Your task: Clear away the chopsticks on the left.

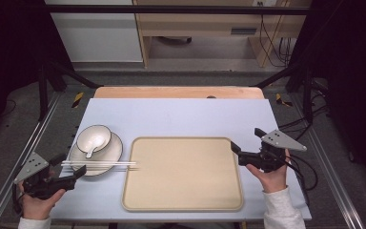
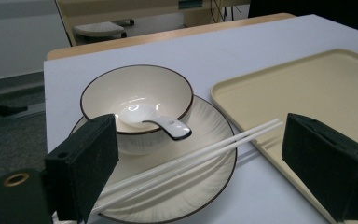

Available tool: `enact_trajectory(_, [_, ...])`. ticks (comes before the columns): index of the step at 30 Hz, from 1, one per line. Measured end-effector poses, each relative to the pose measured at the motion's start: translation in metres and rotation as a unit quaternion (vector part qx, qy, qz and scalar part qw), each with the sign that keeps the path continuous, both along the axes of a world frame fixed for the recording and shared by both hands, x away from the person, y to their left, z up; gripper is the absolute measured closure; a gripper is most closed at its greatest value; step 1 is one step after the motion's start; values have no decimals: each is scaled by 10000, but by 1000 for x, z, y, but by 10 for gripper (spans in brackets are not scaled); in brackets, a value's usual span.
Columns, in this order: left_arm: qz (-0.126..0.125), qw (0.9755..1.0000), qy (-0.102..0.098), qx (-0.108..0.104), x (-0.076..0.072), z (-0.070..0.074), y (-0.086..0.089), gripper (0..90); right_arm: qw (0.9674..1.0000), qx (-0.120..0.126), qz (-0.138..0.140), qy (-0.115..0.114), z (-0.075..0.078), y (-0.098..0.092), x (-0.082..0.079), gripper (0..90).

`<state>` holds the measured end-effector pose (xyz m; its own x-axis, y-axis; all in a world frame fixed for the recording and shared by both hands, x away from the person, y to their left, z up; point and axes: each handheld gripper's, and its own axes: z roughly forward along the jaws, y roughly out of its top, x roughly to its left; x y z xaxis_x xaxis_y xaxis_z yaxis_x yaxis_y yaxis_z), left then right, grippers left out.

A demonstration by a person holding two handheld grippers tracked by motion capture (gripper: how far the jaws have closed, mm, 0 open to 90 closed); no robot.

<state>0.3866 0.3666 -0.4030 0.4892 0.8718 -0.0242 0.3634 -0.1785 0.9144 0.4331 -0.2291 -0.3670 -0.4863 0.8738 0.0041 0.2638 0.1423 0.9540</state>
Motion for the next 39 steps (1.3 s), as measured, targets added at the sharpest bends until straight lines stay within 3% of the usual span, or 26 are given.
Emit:
enact_trajectory(6, [-32, 9992, 234, 312, 7, -12, -1, 114, 9999, -91, 57, 66, -3, 3, 2, 57])
enact_trajectory(10, [1, 9974, 399, 593, 15, -21, -3, 145, 9999, -128, 64, 97, -4, 4, 3, 57])
enact_trajectory(21, [73, 9922, 633, 1072, 33, -44, -8, 306, 9996, -183, 87, 185, -7, 7, 6, 57])
enact_trajectory(32, [53, 9881, 718, 1356, 39, -52, -16, 405, 9995, -202, 84, 220, -9, 8, 7, 55])
enact_trajectory(39, [27, 9866, 796, 1426, 41, -53, -19, 464, 9994, -221, 91, 237, -9, 9, 7, 55])
